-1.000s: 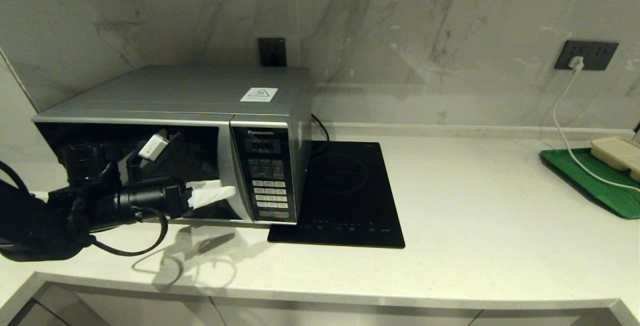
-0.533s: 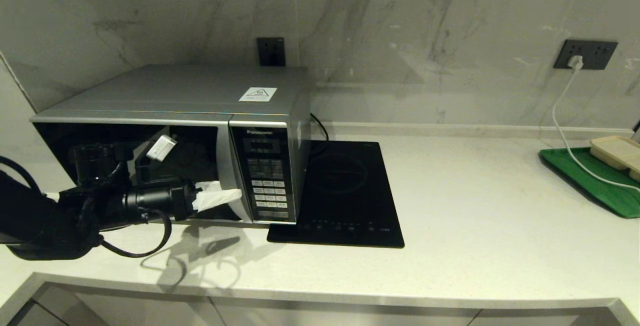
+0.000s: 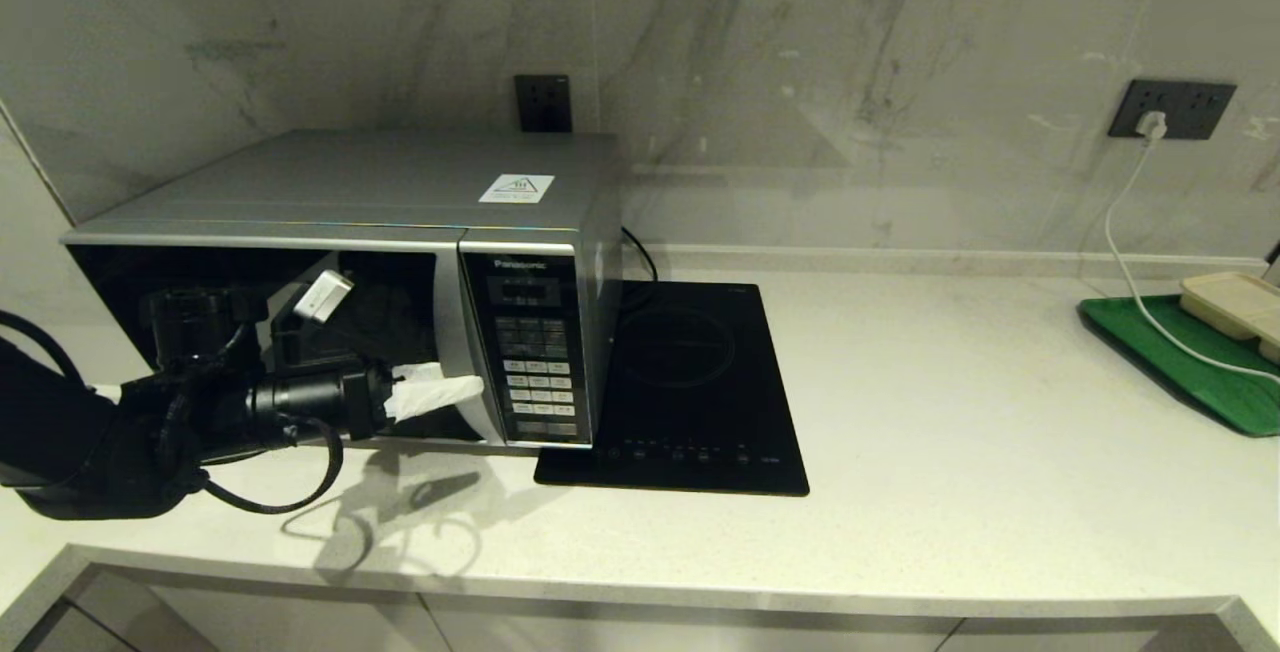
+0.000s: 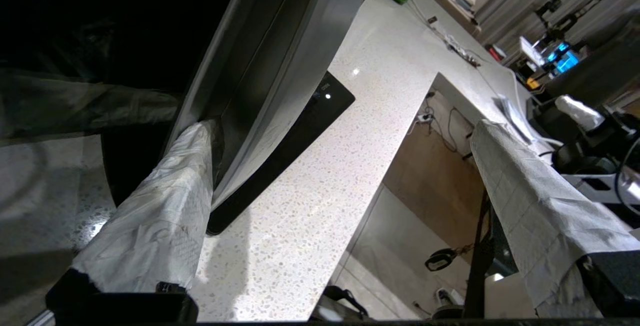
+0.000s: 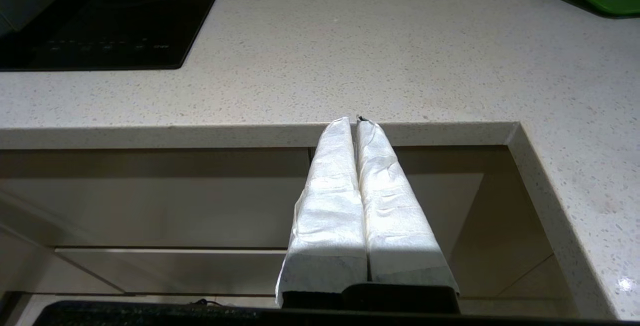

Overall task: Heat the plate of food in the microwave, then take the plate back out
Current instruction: Open the microwave oven

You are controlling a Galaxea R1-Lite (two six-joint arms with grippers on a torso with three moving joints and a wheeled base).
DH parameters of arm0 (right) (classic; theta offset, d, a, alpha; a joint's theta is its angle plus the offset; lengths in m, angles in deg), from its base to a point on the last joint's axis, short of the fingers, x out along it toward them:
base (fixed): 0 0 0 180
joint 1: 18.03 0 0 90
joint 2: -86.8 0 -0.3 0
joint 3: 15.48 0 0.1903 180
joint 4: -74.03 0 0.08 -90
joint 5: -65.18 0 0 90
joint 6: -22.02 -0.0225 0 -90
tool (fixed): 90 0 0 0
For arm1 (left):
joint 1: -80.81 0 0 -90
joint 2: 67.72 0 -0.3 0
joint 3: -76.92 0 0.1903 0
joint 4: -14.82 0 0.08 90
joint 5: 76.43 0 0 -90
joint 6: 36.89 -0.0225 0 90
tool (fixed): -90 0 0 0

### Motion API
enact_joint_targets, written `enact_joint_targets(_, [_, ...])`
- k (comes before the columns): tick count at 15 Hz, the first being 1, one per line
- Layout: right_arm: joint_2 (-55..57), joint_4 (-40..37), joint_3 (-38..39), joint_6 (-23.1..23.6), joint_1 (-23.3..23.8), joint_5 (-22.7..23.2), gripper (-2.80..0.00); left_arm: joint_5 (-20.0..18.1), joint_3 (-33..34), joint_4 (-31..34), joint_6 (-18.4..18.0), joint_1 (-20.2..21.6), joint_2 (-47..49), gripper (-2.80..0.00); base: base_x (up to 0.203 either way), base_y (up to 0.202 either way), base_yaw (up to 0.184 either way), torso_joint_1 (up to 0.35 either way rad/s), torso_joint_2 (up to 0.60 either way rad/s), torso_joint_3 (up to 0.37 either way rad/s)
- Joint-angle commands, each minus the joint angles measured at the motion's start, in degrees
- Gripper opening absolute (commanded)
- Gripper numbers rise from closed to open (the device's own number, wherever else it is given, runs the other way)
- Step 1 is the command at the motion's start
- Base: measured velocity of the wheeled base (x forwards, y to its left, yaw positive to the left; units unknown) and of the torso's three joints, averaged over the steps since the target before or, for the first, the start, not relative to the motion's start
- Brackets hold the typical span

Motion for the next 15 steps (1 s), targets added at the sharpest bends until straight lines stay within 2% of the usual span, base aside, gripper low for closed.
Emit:
enact_joint_targets(1, [0.0, 0.0, 0.0, 0.0, -0.1, 0.0, -2.8, -2.2, 1.9, 0.1, 1.4, 0.5, -2.6, 0.0, 0.0, 0.0, 0.0, 0.0, 0.0, 0.0])
enact_joint_targets(4, [0.0, 0.0, 0.0, 0.0, 0.0, 0.0, -2.8, -6.5, 6.4, 3.0, 5.4, 5.1, -9.1, 0.0, 0.0, 0.0, 0.0, 0.0, 0.0, 0.0])
enact_joint_targets(6, [0.0, 0.0, 0.0, 0.0, -0.1, 0.0, -2.8, -7.3, 6.4, 3.6, 5.8, 6.4, -9.0, 0.0, 0.0, 0.0, 0.0, 0.0, 0.0, 0.0])
enact_joint_targets(9, [0.0, 0.0, 0.0, 0.0, -0.1, 0.0, -2.8, -6.3, 8.1, 3.2, 5.4, 6.6, -7.9, 0.0, 0.0, 0.0, 0.0, 0.0, 0.0, 0.0])
enact_joint_targets(11, [0.0, 0.0, 0.0, 0.0, -0.1, 0.0, -2.8, -3.3, 10.0, 3.2, 3.9, 7.9, -8.5, 0.0, 0.0, 0.0, 0.0, 0.0, 0.0, 0.0])
enact_joint_targets(14, [0.0, 0.0, 0.0, 0.0, -0.1, 0.0, -2.8, -3.0, 14.0, 3.6, 2.4, 11.1, -14.6, 0.0, 0.0, 0.0, 0.0, 0.0, 0.0, 0.0])
enact_joint_targets(15, [0.0, 0.0, 0.0, 0.0, 0.0, 0.0, -2.8, -3.0, 15.4, 3.7, 2.2, 12.7, -16.7, -2.8, 0.0, 0.0, 0.0, 0.0, 0.0, 0.0])
